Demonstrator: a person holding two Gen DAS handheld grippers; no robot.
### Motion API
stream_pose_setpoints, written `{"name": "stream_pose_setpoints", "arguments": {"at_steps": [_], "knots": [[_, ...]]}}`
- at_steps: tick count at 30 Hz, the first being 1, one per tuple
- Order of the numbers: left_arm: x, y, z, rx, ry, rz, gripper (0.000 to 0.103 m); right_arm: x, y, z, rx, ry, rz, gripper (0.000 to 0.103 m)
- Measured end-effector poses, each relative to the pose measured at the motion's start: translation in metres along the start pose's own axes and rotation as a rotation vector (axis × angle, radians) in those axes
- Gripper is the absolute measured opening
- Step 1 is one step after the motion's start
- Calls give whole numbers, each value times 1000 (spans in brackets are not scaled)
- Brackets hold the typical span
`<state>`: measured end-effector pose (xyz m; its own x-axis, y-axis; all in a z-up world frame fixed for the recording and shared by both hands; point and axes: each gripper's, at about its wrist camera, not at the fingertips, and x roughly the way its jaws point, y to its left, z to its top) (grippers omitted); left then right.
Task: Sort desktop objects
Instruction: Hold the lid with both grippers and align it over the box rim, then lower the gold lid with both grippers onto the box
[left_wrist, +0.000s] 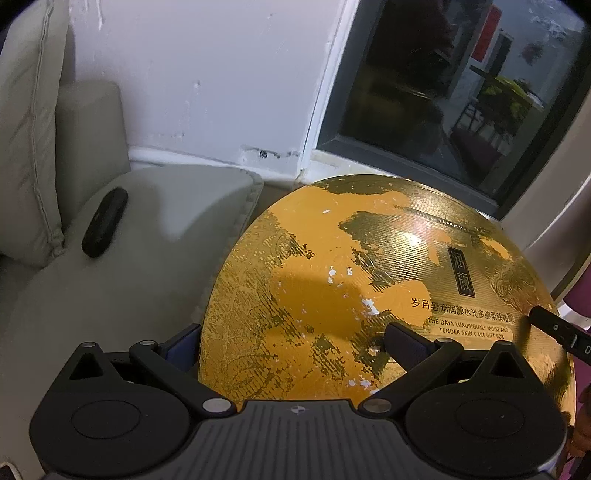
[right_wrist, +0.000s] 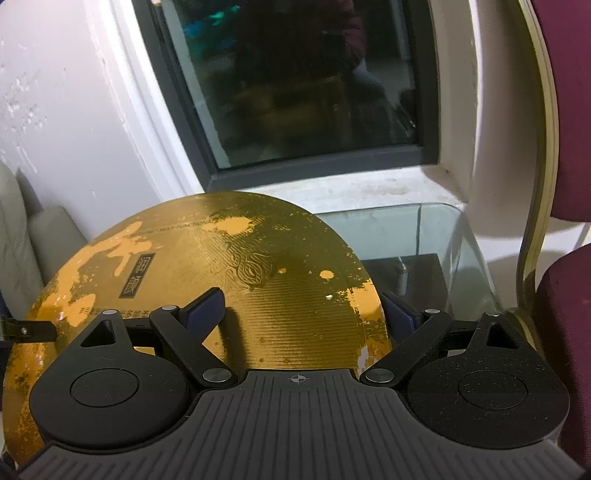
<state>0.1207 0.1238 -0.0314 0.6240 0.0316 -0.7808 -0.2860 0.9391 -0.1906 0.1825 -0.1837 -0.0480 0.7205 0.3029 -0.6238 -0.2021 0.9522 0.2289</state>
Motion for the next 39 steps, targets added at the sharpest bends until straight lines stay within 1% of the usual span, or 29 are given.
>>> {"name": "stream_pose_setpoints", "arguments": {"at_steps": [4, 7, 11, 16, 21, 30, 33, 37, 38, 39], "knots": [[4, 4, 0, -14, 7, -6, 103, -1, 6, 0, -23, 1, -14, 93], [6, 4, 2, -7, 2, -5, 103, 0, 8, 1, -24, 5, -20, 93], [11, 4, 6, -6, 15, -13, 103, 4, 7, 3, -12, 13, -31, 93], [15, 0, 6, 16, 21, -4, 103, 6, 2, 2, 7, 26, -41, 93], [15, 0, 3, 31, 9, 0, 103, 9, 0, 0, 22, 48, -47, 93], [15, 4, 0, 18, 1, -15, 103, 12, 5, -1, 17, 51, -78, 93], [13, 8, 3, 8, 23, -23, 102, 13, 6, 1, 27, 55, -82, 95], [-7, 10, 7, 18, 4, 6, 102, 4, 11, 8, -8, 29, -93, 95], [-15, 8, 7, 35, 7, 31, 102, -1, 12, 11, -17, 20, -96, 95], [-24, 5, 5, 65, 14, 77, 102, -7, 14, 13, -22, 14, -98, 97]]}}
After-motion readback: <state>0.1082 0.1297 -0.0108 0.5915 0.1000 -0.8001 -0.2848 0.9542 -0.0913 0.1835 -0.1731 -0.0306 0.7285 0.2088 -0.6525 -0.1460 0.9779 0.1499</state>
